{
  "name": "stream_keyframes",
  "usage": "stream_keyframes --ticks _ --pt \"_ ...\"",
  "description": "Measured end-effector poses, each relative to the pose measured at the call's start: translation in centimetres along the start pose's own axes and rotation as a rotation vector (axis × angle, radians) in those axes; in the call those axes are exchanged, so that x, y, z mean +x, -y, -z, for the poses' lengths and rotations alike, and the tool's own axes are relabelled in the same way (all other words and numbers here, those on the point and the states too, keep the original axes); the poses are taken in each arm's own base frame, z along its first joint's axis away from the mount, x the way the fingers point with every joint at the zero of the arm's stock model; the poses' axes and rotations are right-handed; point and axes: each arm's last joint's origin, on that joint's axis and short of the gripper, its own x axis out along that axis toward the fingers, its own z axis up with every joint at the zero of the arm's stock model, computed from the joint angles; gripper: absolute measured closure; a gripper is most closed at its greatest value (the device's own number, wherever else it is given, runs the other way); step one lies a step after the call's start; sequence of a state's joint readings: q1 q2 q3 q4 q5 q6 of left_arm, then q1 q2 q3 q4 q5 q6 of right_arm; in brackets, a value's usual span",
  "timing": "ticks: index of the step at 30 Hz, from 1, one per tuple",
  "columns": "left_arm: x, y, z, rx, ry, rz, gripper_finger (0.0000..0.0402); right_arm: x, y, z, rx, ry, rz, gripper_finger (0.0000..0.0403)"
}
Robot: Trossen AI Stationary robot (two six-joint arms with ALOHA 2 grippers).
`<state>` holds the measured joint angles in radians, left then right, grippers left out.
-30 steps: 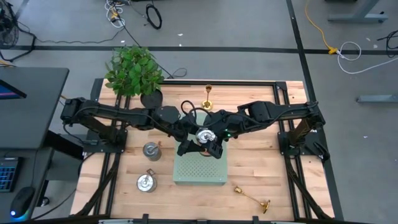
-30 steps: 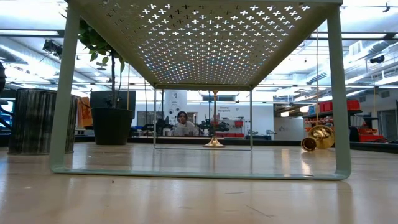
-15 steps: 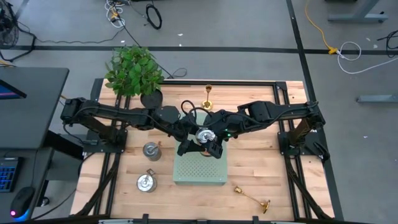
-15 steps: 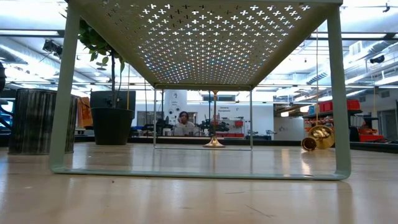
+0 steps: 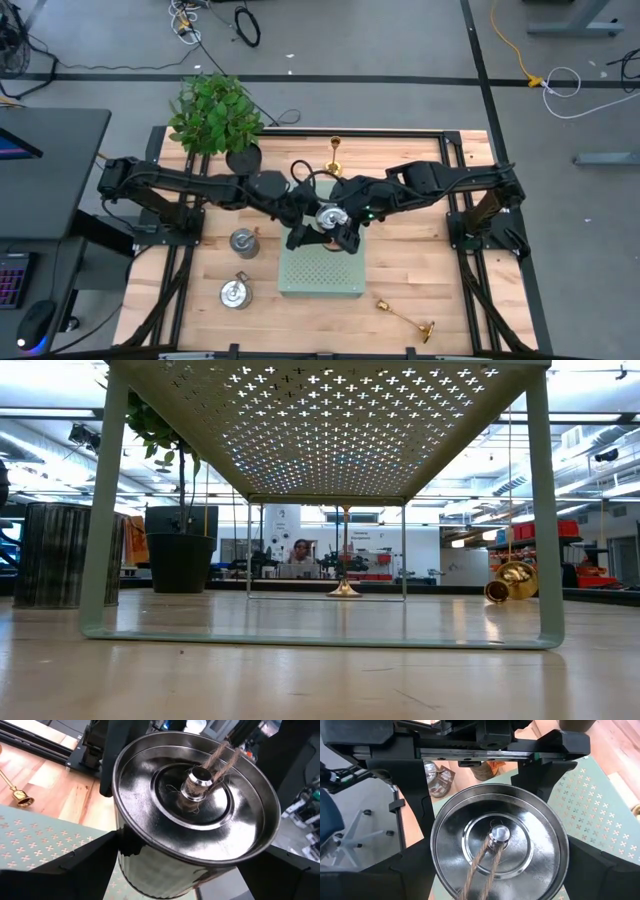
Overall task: Pick & Place candle stick holders
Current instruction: Put the top orange scented candle on the shelf
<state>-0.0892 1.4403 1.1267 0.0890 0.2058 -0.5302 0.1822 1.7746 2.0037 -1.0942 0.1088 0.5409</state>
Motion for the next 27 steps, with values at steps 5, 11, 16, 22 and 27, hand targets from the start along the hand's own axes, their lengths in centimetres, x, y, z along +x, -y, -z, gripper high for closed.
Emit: stream_keyframes --ticks 5,11,16,22,27 --pt "0.05 0.12 0.23 0.018 -0.008 -0.014 0.0006 0.11 0.03 0.0 -0.001 0.001 0.008 0.0069" --pt "0.06 0.11 0.26 0.03 -0.006 -0.025 0.0004 0.11 0.04 -0.03 0.002 0.005 0.012 0.0069" --pt "0.04 0.06 0.27 0.034 -0.017 -0.012 0.0002 0.19 0.02 -0.09 0.003 0.012 0.013 0.0069" --pt "0.15 0.06 0.3 0.038 -0.014 -0.01 0.0002 0.2 -0.06 -0.21 0.004 0.023 0.002 0.0069" --pt "0.45 0.0 0.44 0.024 -0.002 -0.029 0.0001 0.25 -0.06 -0.17 0.004 0.017 -0.002 0.0069"
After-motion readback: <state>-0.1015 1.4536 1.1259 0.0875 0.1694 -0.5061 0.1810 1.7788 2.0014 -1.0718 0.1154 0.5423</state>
